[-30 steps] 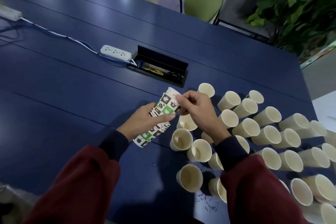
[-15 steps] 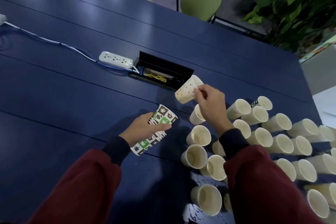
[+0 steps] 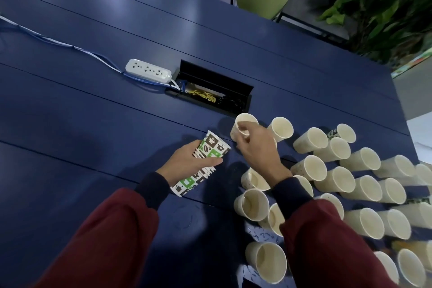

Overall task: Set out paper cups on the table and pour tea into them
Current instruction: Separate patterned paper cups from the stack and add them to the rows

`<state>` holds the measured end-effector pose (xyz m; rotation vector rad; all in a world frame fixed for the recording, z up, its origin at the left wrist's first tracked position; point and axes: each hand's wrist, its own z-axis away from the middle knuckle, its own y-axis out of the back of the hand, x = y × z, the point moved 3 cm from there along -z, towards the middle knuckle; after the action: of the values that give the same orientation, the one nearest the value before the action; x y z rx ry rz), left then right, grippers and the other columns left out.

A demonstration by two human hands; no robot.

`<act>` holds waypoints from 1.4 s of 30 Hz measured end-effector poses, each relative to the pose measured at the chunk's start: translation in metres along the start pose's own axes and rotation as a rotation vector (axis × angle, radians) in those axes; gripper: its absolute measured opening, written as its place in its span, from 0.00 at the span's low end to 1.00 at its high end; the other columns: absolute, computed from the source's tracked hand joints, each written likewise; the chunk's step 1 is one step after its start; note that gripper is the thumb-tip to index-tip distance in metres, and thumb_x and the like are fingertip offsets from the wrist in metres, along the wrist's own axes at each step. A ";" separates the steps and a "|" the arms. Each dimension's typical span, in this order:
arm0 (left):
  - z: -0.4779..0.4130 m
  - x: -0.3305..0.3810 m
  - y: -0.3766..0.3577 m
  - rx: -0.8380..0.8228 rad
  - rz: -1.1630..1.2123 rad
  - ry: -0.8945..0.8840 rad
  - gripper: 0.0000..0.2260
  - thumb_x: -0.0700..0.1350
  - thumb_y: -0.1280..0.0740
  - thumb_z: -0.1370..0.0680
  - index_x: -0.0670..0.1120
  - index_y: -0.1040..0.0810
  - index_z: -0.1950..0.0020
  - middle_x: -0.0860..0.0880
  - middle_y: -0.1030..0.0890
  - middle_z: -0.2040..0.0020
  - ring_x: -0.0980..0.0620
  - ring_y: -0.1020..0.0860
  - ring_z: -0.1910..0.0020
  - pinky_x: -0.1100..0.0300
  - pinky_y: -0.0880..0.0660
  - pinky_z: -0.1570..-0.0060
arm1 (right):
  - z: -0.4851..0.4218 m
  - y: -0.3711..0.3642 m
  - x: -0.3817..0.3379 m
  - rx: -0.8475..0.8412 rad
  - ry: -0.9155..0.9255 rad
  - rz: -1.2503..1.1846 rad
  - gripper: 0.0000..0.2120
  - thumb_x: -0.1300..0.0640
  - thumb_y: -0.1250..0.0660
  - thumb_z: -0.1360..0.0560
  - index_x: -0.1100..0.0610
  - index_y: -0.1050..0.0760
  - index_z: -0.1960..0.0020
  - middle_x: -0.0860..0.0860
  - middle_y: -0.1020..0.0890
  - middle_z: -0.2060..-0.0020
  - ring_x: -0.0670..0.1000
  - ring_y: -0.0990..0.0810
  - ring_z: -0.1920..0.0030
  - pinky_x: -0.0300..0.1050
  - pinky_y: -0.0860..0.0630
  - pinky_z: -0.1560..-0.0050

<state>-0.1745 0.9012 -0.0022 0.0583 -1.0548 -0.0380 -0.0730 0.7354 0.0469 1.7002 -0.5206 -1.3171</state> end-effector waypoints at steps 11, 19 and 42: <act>0.023 -0.007 -0.009 -0.063 -0.178 0.093 0.37 0.55 0.17 0.38 0.50 0.36 0.39 0.51 0.21 0.46 0.54 0.20 0.50 0.57 0.21 0.52 | 0.041 -0.005 -0.011 0.027 0.111 -0.052 0.15 0.53 0.34 0.20 0.61 0.23 0.61 0.54 0.21 0.69 0.56 0.25 0.68 0.52 0.30 0.65; 0.034 -0.017 -0.003 0.052 -0.134 0.091 0.28 0.50 0.17 0.38 0.44 0.29 0.48 0.46 0.18 0.56 0.53 0.20 0.64 0.58 0.22 0.64 | 0.049 -0.038 -0.001 -0.342 -0.008 0.226 0.11 0.64 0.41 0.20 0.64 0.20 0.47 0.62 0.17 0.50 0.65 0.20 0.49 0.57 0.25 0.50; 0.038 -0.025 -0.025 0.014 -0.231 -0.047 0.19 0.52 0.21 0.35 0.50 0.23 0.48 0.51 0.16 0.56 0.52 0.20 0.59 0.53 0.22 0.54 | 0.094 -0.020 -0.030 -0.001 -0.019 -0.100 0.16 0.52 0.40 0.16 0.58 0.29 0.60 0.58 0.20 0.66 0.59 0.26 0.66 0.50 0.35 0.63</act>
<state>-0.2201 0.8766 -0.0069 0.1925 -1.0909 -0.2422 -0.1735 0.7311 0.0434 1.7339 -0.4503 -1.4055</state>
